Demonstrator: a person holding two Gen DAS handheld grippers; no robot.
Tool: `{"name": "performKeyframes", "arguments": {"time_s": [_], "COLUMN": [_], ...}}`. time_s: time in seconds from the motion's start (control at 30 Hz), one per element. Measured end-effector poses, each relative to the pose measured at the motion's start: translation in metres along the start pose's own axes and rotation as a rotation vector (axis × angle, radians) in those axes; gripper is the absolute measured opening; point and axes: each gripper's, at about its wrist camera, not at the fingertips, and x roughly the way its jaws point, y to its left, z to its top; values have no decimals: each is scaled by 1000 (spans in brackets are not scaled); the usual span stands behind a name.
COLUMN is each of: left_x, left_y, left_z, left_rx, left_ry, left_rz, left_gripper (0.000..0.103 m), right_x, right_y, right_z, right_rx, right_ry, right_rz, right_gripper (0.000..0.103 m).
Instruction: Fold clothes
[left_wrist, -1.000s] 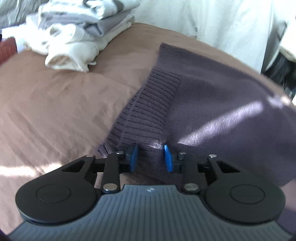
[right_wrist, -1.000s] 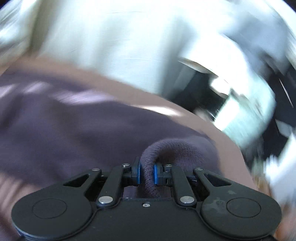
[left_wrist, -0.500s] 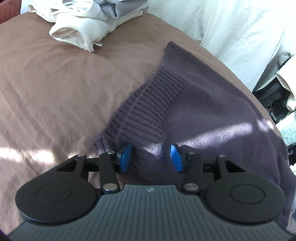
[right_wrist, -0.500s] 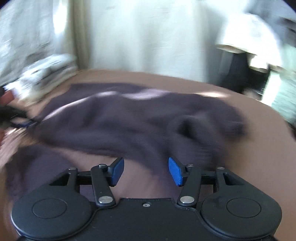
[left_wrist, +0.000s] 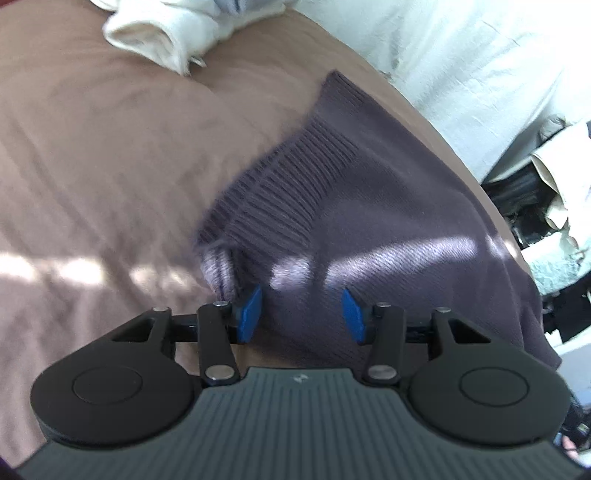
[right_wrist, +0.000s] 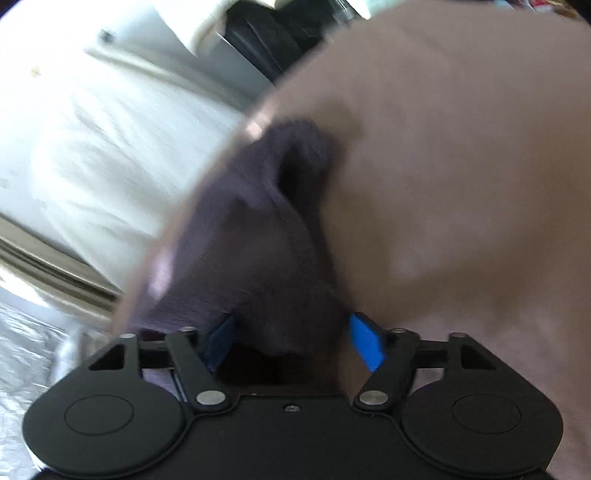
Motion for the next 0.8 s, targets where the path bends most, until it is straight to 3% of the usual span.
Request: {"name": "performKeyframes", "arguments": {"time_s": [0.03,0.07,0.1,0.13,0.17,0.23,0.27,0.37,0.43,0.47,0.53,0.57,0.63,0.7,0.77,0.8], "left_x": [9,14,18,17,16,11,1,-41,-65,-70,-59,-47,-28,-15,-14,-16], "left_y": [1,0,-3,-8,-16,-28,-29,-22,-17,-15,-16,-15,-11,-8,-12,-15], "left_z": [1,3,5,6,4,0,0,6,9,9,5,2,-2,-4,-5,-4], "left_rx": [25,40,49,67,113,202,195,104,84,89,125,143,132,120,131,141], "left_ry": [3,5,3,-15,-28,-50,-61,-102,-130,-137,-112,-82,-26,10,6,2], "left_rz": [-46,-63,-63,-45,-14,51,27,-116,-175,-164,-46,18,72,104,111,112], "left_gripper": [77,80,72,56,8,3,3,3,3,3,3,3,4,4,4,4], "right_x": [9,15,16,16,16,6,-6,-55,-83,-93,-96,-87,-67,-62,-71,-79], "right_y": [4,10,18,28,38,63,74,91,82,73,52,37,5,-18,-31,-36], "right_z": [-5,-8,-11,-12,-12,-9,-7,16,38,46,55,57,59,53,39,31], "right_rx": [-27,-53,-84,-127,-176,-289,-343,-474,-474,-447,-439,-455,-461,-404,-299,-247], "right_ry": [1,-14,-51,-85,-111,-201,-280,-545,-610,-607,-566,-497,-348,-293,-340,-361], "right_rz": [-45,-76,-94,-103,-108,-188,-242,-491,-601,-625,-706,-742,-773,-761,-777,-767], "right_gripper": [77,78,76,51,19,18,17,15,14,14,14,17,22,27,56,63]}}
